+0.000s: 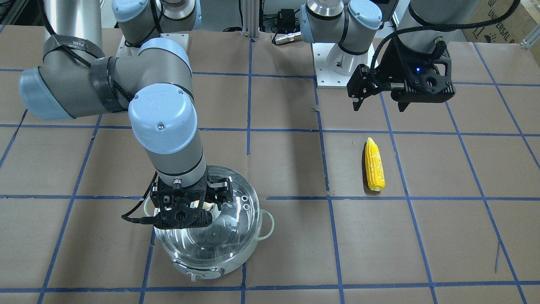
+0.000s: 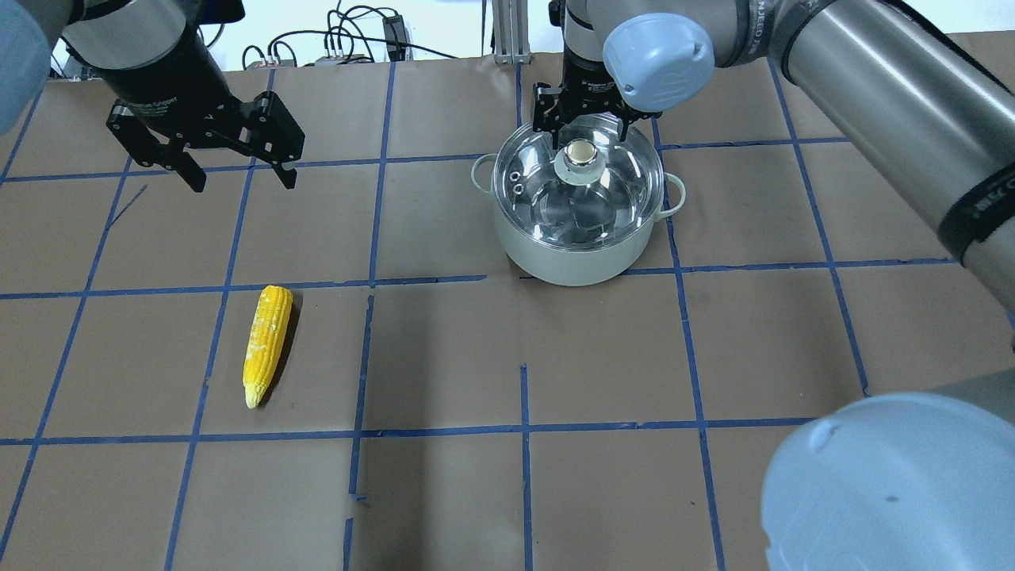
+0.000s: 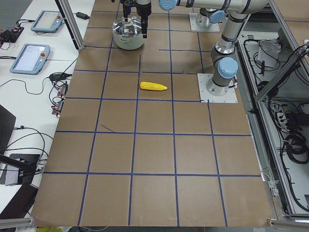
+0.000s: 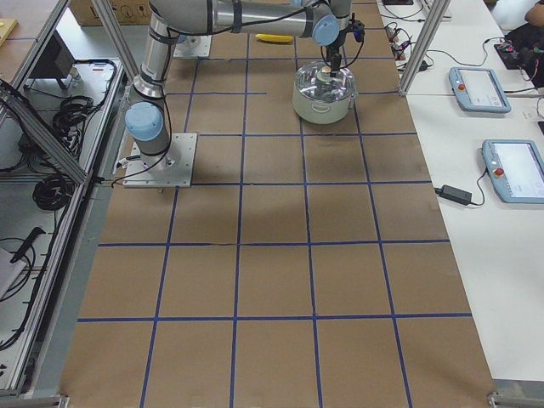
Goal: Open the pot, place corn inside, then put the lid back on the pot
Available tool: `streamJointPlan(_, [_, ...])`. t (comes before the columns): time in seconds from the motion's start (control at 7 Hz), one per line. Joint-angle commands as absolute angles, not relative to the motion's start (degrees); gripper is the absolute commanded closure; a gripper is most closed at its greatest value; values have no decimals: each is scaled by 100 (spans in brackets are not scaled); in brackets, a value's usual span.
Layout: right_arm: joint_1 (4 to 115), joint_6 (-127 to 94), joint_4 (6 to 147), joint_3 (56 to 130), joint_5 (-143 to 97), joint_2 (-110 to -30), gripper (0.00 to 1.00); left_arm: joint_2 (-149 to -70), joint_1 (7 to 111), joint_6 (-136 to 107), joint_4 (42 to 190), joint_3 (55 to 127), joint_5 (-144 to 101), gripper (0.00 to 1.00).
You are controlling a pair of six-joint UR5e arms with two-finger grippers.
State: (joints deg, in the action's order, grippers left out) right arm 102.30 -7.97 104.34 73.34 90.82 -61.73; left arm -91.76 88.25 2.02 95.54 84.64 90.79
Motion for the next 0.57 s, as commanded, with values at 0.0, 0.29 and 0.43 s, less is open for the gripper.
streamJointPlan(0.0, [10230,-791,10441,7330,9105,-6056,7,-9176,8824,202,9554,8464,9070,0])
streamJointPlan(0.29, [10335,-791,10433,7339,9079,-6073,9,-9176,8833,237,9554,8473,9062,0])
streamJointPlan(0.43, [10388,-791,10424,7321,9114,-6065,12,-9176,8833,237,9554,8473,9070,0])
